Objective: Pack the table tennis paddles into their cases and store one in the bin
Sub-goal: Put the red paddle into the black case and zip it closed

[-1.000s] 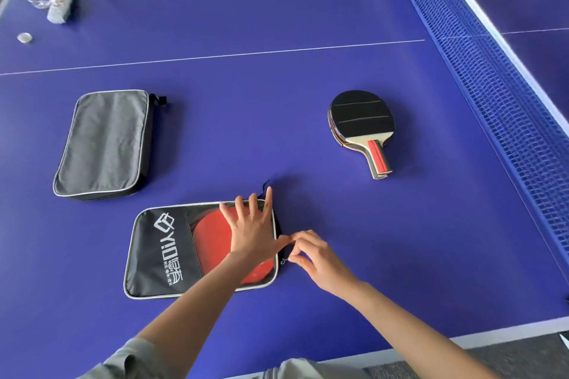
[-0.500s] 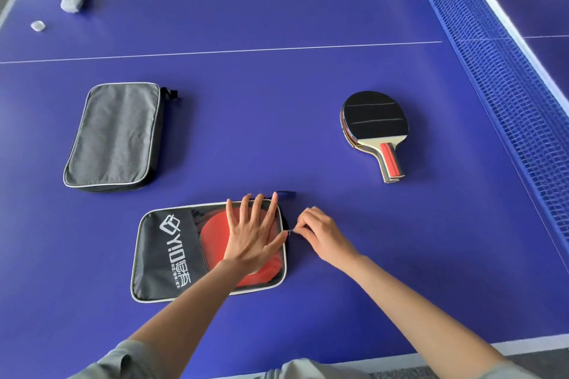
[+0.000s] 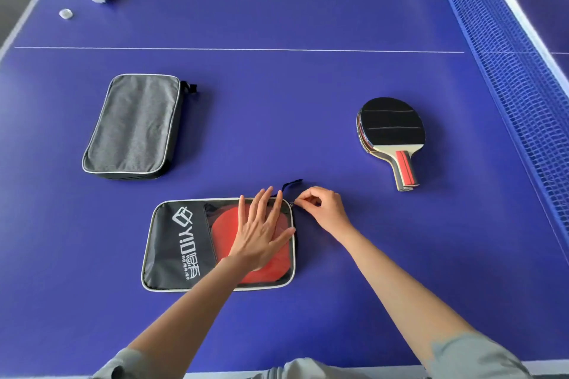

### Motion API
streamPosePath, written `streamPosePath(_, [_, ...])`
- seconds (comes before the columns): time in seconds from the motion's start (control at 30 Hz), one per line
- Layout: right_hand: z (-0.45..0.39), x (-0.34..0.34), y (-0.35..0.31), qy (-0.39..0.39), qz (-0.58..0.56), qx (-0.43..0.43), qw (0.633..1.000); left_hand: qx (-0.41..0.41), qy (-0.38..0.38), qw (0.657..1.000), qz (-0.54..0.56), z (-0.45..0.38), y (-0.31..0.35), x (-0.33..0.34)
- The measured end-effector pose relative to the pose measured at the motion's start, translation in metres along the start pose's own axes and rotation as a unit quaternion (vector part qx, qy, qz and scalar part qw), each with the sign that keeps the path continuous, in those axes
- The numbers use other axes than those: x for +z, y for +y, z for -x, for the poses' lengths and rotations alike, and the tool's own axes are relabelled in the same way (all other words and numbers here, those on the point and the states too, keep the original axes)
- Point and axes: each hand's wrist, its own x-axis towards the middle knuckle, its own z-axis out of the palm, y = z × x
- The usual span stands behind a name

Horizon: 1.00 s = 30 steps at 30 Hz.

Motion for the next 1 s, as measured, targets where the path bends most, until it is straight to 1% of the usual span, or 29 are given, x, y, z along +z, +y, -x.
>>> streamPosePath(0.07, [0.012, 0.007, -0.009, 0.05, 0.005, 0.007, 0.999, -0.009, 0.034, 0.999, 0.041, 0.012, -0.016, -0.008])
streamPosePath(0.13, [0.034, 0.025, -0.021, 0.088, 0.055, -0.029, 0.994, -0.05, 0.075, 0.996, 0.03, 0.03, -0.038, -0.013])
streamPosePath(0.17, [0.046, 0.037, -0.027, 0.095, 0.087, -0.057, 0.99, -0.077, 0.083, 0.993, 0.02, 0.039, -0.05, -0.014])
streamPosePath(0.23, [0.065, 0.065, -0.038, 0.075, 0.164, -0.117, 0.977, -0.127, 0.07, 0.989, 0.013, 0.054, -0.069, -0.016])
streamPosePath(0.27, [0.071, 0.077, -0.041, 0.048, 0.205, -0.144, 0.967, -0.14, 0.055, 0.989, 0.007, 0.059, -0.074, -0.016])
streamPosePath(0.3, [0.075, 0.088, -0.042, 0.012, 0.24, -0.16, 0.957, -0.143, 0.044, 0.989, -0.008, 0.062, -0.077, -0.014])
streamPosePath(0.37, [0.079, 0.1, -0.039, -0.049, 0.311, -0.159, 0.936, -0.14, 0.038, 0.989, -0.04, 0.063, -0.077, -0.01])
streamPosePath(0.43, [0.079, 0.101, -0.031, -0.047, 0.386, -0.167, 0.906, -0.152, 0.047, 0.986, -0.045, 0.061, -0.072, -0.008])
streamPosePath(0.47, [0.079, 0.1, -0.029, -0.042, 0.405, -0.168, 0.898, -0.157, 0.05, 0.985, -0.047, 0.058, -0.07, -0.008])
streamPosePath(0.63, [0.062, 0.089, -0.022, -0.034, 0.431, -0.161, 0.887, -0.144, 0.04, 0.988, -0.031, 0.039, -0.066, -0.012])
streamPosePath(0.7, [0.054, 0.081, -0.02, -0.056, 0.444, -0.174, 0.877, -0.13, 0.029, 0.991, -0.012, 0.031, -0.074, -0.017])
streamPosePath(0.77, [0.049, 0.078, -0.021, -0.07, 0.456, -0.179, 0.869, -0.102, 0.018, 0.994, -0.021, 0.028, -0.085, -0.02])
streamPosePath(0.83, [0.05, 0.082, -0.026, -0.078, 0.451, -0.17, 0.873, -0.092, 0.009, 0.995, -0.04, 0.033, -0.092, -0.022])
streamPosePath(1.0, [0.061, 0.119, -0.049, -0.082, 0.445, -0.137, 0.881, -0.105, 0.022, 0.993, -0.058, 0.053, -0.112, -0.027])
